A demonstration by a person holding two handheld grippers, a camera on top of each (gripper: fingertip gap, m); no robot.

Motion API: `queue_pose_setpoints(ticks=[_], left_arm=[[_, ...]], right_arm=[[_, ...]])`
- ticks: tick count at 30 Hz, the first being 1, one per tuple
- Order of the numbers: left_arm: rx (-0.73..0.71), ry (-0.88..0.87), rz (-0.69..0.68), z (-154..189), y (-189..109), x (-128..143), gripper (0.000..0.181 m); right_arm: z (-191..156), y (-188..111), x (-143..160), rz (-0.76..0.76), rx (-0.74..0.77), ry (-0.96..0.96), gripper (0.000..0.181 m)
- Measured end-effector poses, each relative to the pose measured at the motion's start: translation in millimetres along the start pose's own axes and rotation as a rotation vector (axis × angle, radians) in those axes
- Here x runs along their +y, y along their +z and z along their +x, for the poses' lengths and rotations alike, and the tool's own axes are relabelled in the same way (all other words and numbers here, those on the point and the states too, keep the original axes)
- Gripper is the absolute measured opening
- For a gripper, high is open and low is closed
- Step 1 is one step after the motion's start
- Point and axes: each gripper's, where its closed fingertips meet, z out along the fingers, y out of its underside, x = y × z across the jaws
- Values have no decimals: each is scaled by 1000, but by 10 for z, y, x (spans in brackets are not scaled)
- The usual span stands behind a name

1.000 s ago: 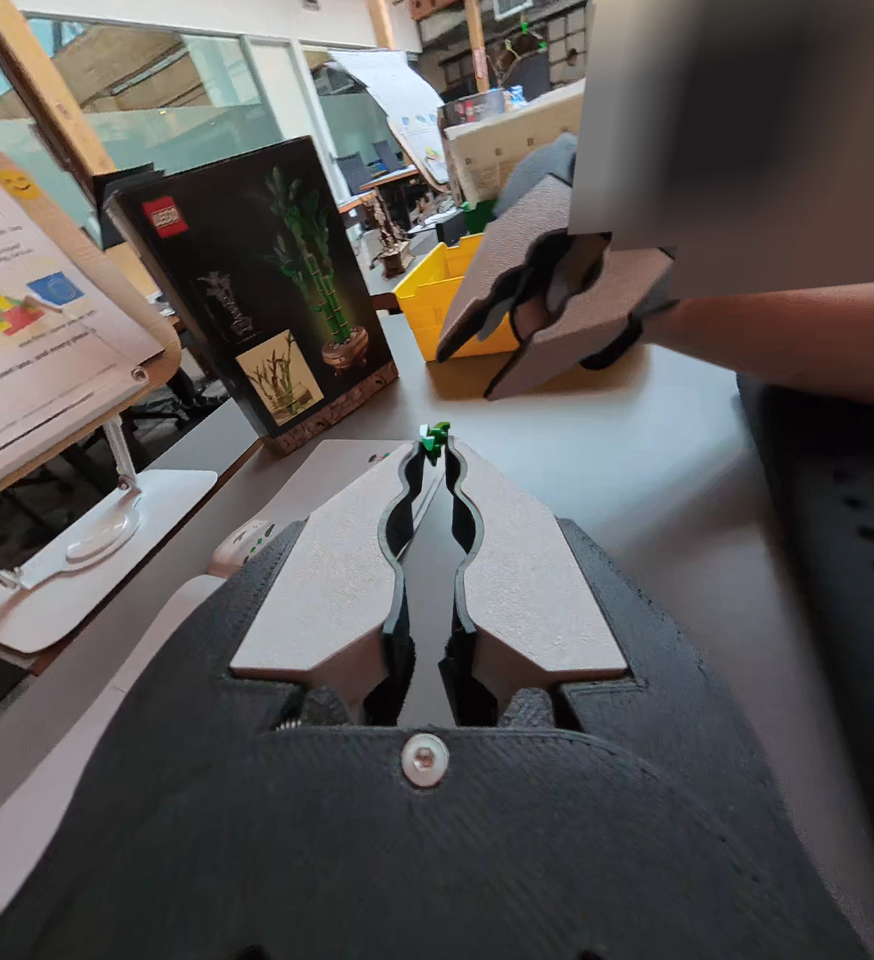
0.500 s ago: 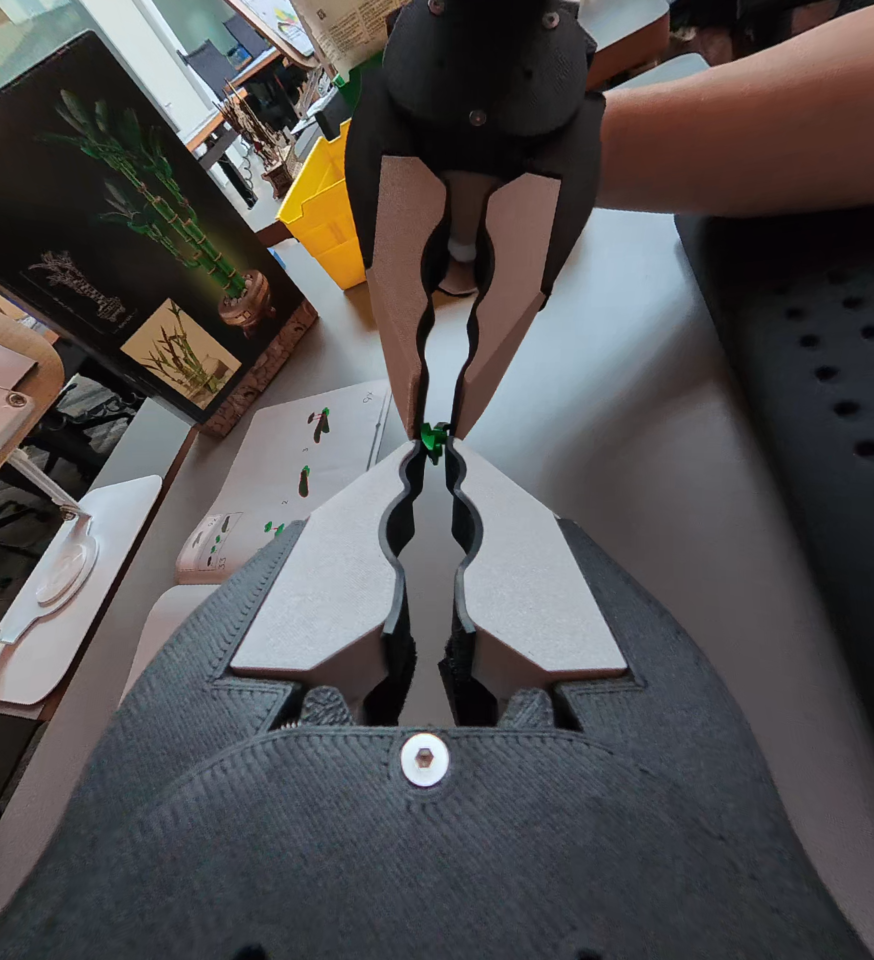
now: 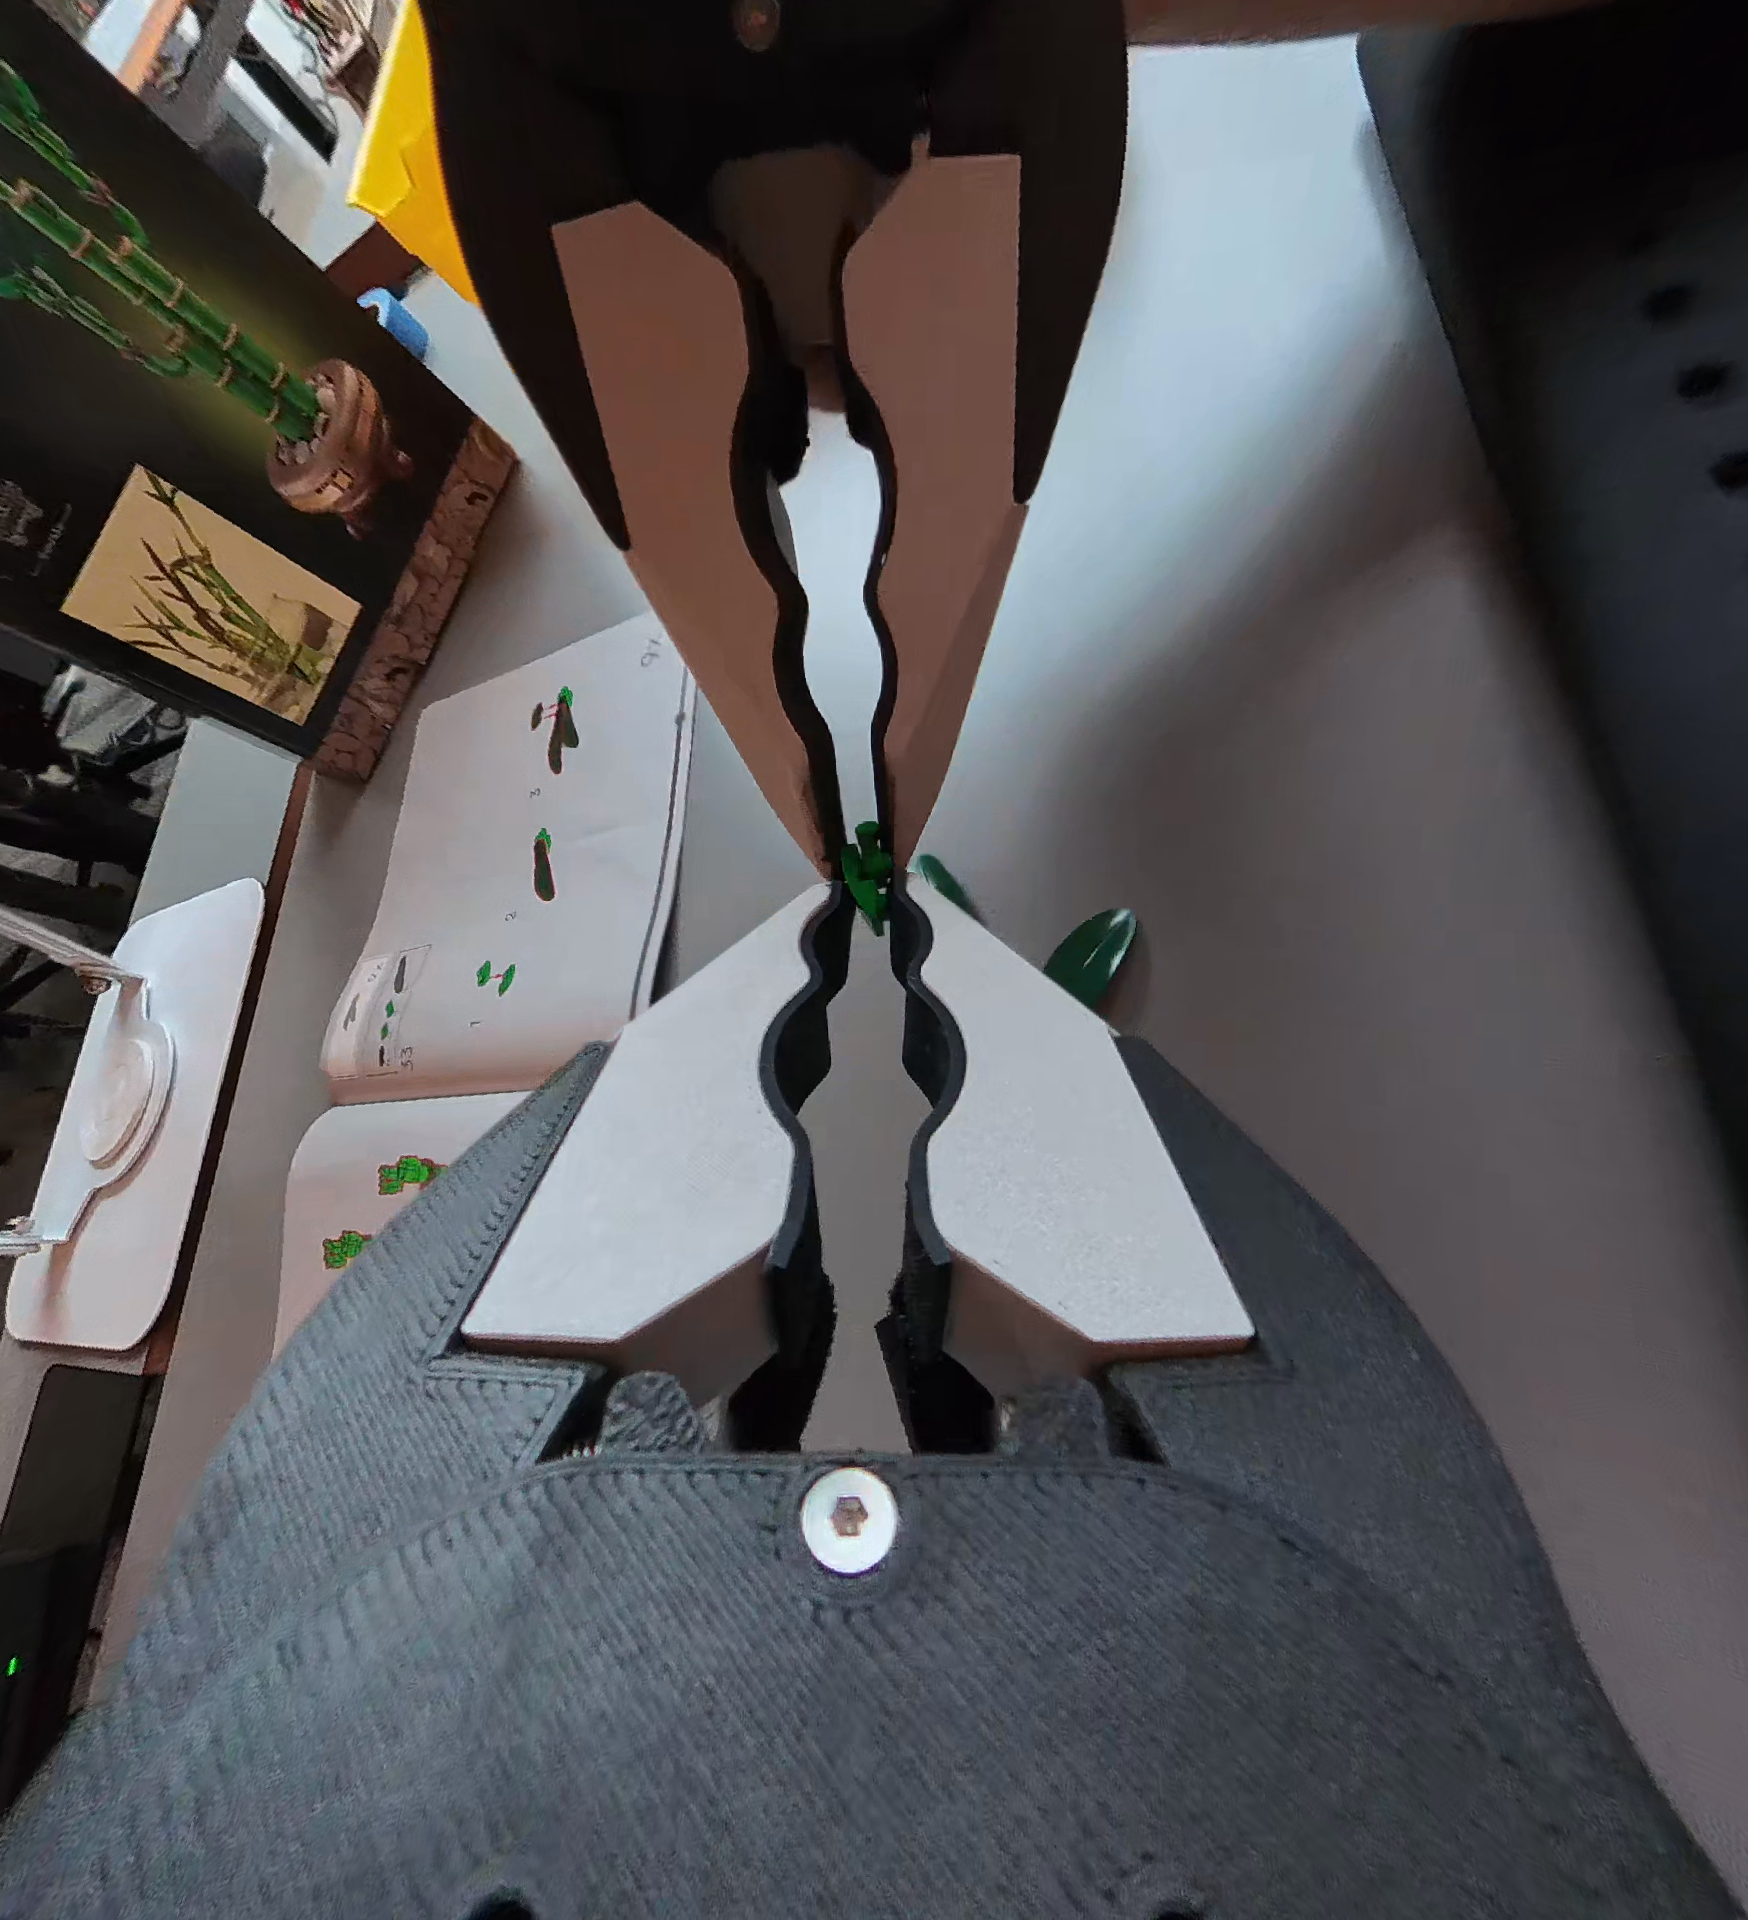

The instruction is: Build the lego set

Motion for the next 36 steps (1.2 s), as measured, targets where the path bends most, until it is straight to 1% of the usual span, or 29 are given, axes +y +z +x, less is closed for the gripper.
queue_pose_setpoints(ticks=[2, 5, 7, 8, 9, 12, 15, 18, 20, 21, 25, 30, 34, 36], left_arm=[[-9, -11, -14, -18, 11, 27, 6], [-29, -75, 27, -103, -37, 0, 6], [-39, -136, 87, -169, -85, -57, 6], [-45, -168, 122, -206, -113, -93, 6], [-56, -204, 160, -253, -147, -133, 6], [-75, -292, 279, -372, -274, -250, 6], [-70, -335, 366, -420, -371, -349, 6], [-47, -355, 412, -412, -411, -415, 6], [-38, -355, 417, -400, -413, -427, 6], [-33, -350, 412, -389, -406, -423, 6], [-25, -341, 386, -365, -381, -400, 6], [-17, -339, 410, -352, -399, -439, 6], [-1, -340, 419, -333, -407, -463, 6], [-2, -335, 390, -324, -388, -435, 6]], right_arm=[[21, 21, 17, -3, 4, 27, 5], [100, 0, -41, 65, 17, 99, 5], [164, -57, -93, 120, 45, 104, 6], [189, -93, -132, 158, 53, 111, 7], [210, -132, -179, 204, 54, 124, 12], [289, -255, -297, 334, 53, 185, 13], [336, -361, -415, 438, 49, 218, 11], [340, -433, -520, 502, 48, 222, 10], [345, -443, -534, 505, 53, 222, 7], [349, -440, -521, 496, 60, 218, 3], [329, -415, -487, 474, 41, 217, 3], [285, -426, -517, 504, -9, 242, 8], [278, -450, -531, 505, -22, 249, 2], [273, -426, -510, 469, -24, 257, 2]])
